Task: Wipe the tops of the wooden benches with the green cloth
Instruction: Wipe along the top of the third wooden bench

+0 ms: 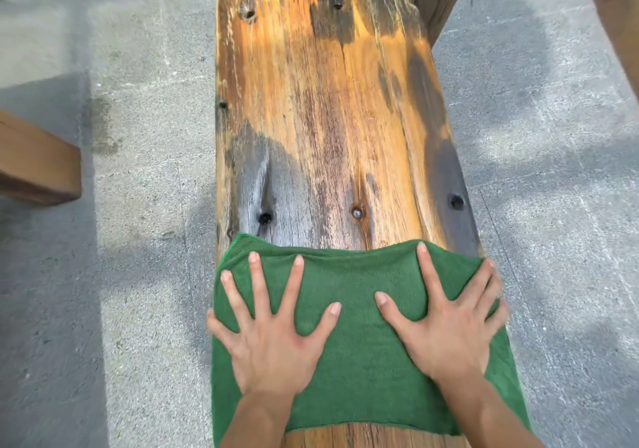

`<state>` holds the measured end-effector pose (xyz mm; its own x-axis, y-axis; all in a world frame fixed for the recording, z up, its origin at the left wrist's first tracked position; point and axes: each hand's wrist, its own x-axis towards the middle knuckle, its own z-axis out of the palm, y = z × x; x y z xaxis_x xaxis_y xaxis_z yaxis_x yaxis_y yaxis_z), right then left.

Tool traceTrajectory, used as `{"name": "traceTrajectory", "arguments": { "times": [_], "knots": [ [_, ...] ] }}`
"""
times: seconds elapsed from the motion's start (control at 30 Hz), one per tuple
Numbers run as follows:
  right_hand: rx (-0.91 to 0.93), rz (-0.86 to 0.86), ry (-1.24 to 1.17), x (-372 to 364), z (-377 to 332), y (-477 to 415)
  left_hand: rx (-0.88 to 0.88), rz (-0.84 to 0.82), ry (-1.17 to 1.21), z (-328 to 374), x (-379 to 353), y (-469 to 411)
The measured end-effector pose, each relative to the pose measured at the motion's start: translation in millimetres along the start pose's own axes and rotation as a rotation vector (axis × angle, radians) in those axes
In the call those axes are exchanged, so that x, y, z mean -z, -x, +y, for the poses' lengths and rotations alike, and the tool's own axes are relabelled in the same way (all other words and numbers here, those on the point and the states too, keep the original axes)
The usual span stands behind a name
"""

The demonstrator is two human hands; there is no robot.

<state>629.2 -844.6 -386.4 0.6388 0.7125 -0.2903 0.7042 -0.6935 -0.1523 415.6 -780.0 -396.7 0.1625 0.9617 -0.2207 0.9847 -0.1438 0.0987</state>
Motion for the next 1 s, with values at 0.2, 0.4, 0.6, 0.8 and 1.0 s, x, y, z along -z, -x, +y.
{"name": "traceTrajectory", "arguments": {
  "times": [0.2,0.4,0.6,0.8,1.0],
  "knots": [
    [-0.011,-0.008,0.002,4.4,-9.8,-17.2,0.009,-0.003,0.006,0.6,2.0,-15.0],
    [-0.040,0.044,-0.045,8.2,-29.8,-45.1,-0.006,-0.008,0.023,6.0,10.5,-54.7],
    [-0.017,0.024,-0.041,12.7,-44.2,-75.7,0.002,-0.012,0.020,8.9,13.1,-73.7],
    [-0.019,-0.005,-0.057,18.4,-52.8,-86.5,0.002,-0.020,0.021,12.6,17.5,-88.3],
    [-0.050,-0.015,-0.084,21.3,-59.1,-90.6,-0.004,-0.011,0.014,14.4,20.5,-102.2]
  ]
}}
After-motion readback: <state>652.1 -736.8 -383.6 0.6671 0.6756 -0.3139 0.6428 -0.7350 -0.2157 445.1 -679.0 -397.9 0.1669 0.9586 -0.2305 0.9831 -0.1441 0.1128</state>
